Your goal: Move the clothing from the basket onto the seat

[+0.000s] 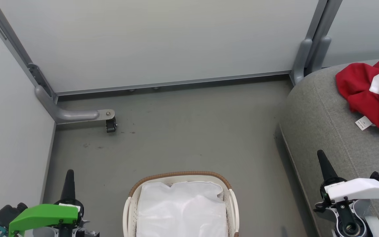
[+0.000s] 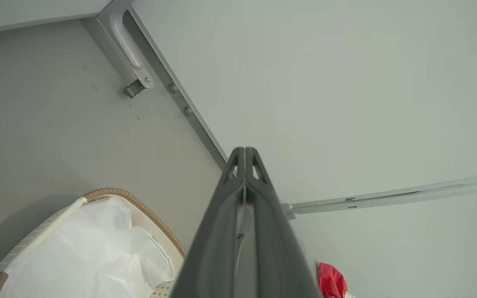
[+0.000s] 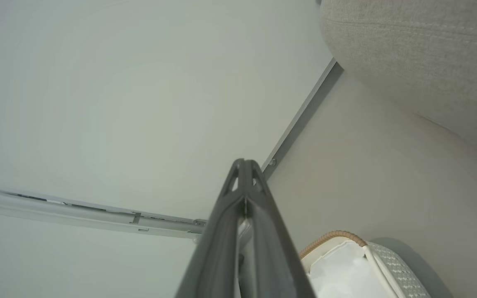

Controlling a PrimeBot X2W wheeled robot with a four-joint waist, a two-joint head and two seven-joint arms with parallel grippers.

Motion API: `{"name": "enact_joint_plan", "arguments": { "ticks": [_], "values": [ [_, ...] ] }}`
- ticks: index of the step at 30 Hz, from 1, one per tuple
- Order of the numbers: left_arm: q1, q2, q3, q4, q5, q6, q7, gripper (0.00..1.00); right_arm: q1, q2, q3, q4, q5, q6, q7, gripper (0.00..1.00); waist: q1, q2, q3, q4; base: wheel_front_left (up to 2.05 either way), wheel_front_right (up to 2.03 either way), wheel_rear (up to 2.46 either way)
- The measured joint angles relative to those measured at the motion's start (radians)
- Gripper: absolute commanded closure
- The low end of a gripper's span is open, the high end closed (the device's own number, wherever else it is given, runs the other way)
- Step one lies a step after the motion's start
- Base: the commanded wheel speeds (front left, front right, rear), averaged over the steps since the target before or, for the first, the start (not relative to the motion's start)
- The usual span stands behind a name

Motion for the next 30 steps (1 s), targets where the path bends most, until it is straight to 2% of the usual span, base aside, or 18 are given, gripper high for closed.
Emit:
{"name": "enact_joint_plan", "arguments": {
  "ticks": [30],
  "values": [
    [-0.023,0.002,0.014,-0.033,-0.248,-0.009,0.067,1.0,0.013,-0.002,-0.019,-0.041,0.269,0.0,0.065,1.0,0.0,0.0,-0.016,0.015,0.0,0.0,0.0]
  ]
}}
